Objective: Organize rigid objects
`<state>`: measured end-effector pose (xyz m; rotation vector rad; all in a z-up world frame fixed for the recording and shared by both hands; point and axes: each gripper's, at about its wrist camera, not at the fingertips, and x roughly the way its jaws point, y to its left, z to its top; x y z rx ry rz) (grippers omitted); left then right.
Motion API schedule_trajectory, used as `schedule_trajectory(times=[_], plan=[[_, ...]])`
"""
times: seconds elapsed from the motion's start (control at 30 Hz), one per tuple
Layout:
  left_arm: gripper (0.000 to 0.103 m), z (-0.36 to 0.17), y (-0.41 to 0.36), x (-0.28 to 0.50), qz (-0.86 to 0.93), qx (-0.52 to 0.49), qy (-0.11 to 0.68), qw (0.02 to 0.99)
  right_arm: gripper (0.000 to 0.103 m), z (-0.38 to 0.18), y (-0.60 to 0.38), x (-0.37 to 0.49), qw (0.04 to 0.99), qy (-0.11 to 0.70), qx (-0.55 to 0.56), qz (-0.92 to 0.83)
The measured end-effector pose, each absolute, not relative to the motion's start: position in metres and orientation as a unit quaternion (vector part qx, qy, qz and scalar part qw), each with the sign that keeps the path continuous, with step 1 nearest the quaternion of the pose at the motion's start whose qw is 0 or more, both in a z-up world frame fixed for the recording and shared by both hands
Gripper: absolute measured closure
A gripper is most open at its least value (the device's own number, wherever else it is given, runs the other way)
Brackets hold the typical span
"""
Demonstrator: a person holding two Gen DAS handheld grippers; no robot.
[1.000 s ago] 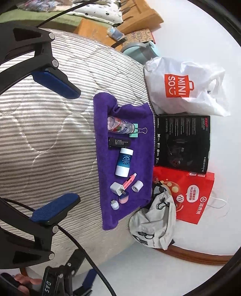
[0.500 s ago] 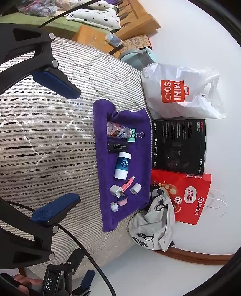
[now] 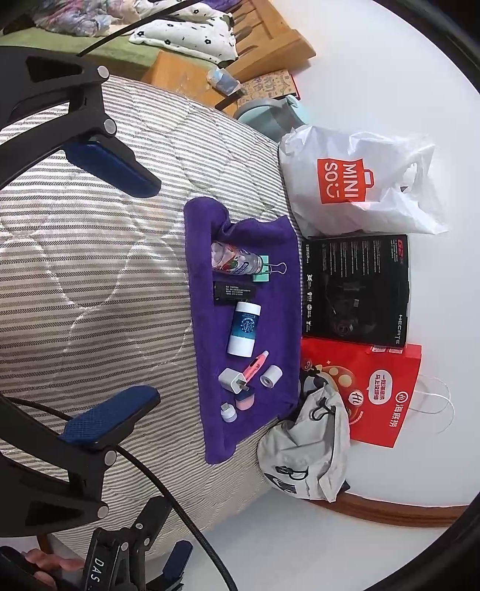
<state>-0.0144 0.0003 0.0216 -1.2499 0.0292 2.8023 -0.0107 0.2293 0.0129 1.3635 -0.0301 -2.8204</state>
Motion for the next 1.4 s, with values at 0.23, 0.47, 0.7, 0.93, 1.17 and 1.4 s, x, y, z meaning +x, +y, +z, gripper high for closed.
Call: schedule_trajectory(times=[0.23, 0.47, 0.7, 0.93, 1.17, 1.4], plan=[[0.0, 0.0233, -0.0003, -0.013, 0.913, -0.405, 0.008, 0.036, 0.0, 0.0122, 0.2309, -0.0099, 0.001, -0.011, 0.437, -0.899], [0.0, 0.0247, -0.0022, -0.0124, 0.913, -0.406, 0.008, 0.034, 0.0, 0.0123, 0.2289, -0.0095, 0.003, -0.009, 0.438, -0.899], [0.0, 0.0265, -0.0053, -0.0106, 0.915, -0.403, 0.005, 0.031, 0.0, 0.012, 0.2287, -0.0098, 0.004, -0.009, 0.439, -0.898], [0.0, 0.0277, -0.0056, -0.0102, 0.915, -0.403, 0.005, 0.031, 0.0, 0.0113, 0.2285, -0.0086, 0.003, -0.007, 0.441, -0.898], [0.0, 0.0284, -0.0051, -0.0095, 0.915, -0.402, 0.005, 0.031, 0.0, 0.0099, 0.2291, -0.0088, 0.001, -0.007, 0.443, -0.896], [0.0, 0.0285, -0.0042, -0.0101, 0.915, -0.402, 0.005, 0.03, 0.0, 0.012, 0.2291, -0.0085, 0.006, -0.012, 0.44, -0.898]])
